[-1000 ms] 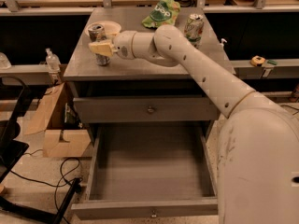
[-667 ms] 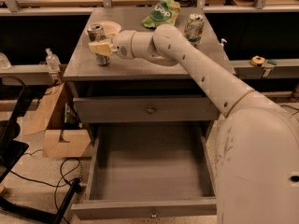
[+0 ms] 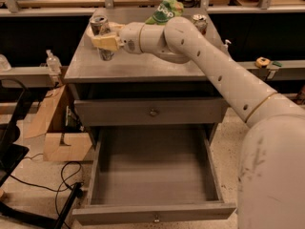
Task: Place redbull can into middle drawer
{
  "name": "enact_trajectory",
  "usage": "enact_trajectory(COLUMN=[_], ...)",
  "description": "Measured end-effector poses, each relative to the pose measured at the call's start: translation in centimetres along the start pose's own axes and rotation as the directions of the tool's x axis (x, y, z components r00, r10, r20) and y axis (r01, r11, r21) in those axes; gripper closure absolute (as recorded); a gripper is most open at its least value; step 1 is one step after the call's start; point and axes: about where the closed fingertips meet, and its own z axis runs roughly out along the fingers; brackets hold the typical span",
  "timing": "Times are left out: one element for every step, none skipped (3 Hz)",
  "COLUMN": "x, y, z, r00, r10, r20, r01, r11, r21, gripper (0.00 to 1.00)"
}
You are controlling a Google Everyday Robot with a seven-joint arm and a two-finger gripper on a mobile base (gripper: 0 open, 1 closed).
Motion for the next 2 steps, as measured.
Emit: enact_trajectory(x=[-3.4, -2.2], y=[4.1, 8.9], z=[-4.6, -7.7], r00=[0.996, 0.994], r10=[-0.028, -0.009], r20=[0.081, 0.112], r01=[0.024, 0.002], r11=[0.9983, 0.9978], r21=[0.054, 0.067], gripper=[1.0, 1.0])
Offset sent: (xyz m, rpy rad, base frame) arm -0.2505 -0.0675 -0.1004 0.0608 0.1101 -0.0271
